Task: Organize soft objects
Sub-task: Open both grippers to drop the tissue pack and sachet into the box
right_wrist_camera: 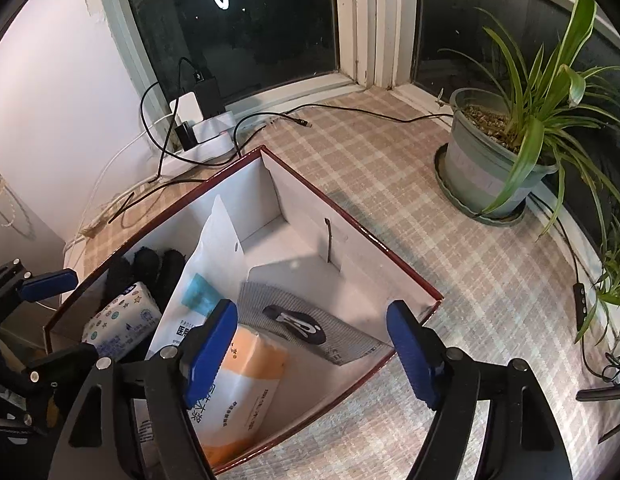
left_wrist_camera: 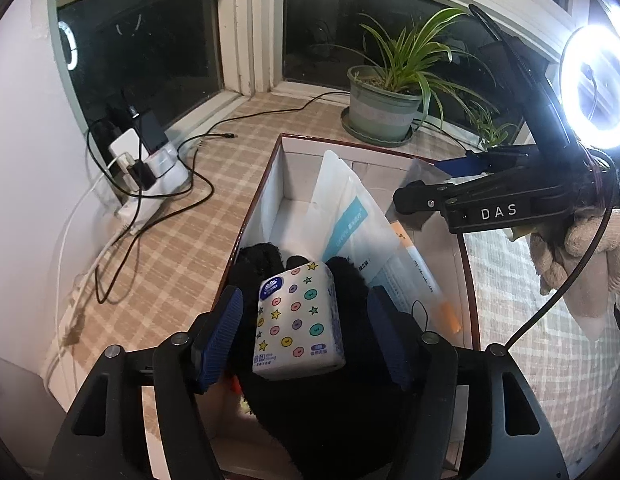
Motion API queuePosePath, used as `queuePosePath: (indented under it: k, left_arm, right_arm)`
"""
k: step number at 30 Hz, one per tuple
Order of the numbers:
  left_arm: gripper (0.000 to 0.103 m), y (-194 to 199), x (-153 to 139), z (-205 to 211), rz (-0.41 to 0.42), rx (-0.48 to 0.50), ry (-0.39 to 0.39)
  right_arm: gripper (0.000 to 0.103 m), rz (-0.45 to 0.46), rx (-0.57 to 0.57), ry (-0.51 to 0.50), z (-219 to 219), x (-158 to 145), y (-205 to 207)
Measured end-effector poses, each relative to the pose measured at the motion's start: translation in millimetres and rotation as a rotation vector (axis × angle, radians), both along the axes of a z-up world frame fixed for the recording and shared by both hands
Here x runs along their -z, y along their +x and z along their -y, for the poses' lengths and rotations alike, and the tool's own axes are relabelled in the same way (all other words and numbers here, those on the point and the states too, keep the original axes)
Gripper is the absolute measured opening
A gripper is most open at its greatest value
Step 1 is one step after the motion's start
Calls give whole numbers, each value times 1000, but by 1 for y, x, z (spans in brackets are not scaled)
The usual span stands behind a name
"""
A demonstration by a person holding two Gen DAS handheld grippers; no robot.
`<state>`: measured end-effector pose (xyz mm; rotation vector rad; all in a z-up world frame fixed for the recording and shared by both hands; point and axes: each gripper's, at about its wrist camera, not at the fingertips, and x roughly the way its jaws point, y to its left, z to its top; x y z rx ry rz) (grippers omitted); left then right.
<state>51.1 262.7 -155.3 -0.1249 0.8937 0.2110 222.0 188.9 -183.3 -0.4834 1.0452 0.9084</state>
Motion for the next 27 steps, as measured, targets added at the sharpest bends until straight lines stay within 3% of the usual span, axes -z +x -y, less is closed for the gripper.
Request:
queuePosePath:
  k: [18,27]
  left_arm:
    - [65,-20,-10,-4,24,-25,-6]
    - [65,-53,-25,-8,63,-75,-26]
  right_arm:
    - [74,15,22,51,17,-20,-15]
    - [74,29,37,126,46,-47,-48]
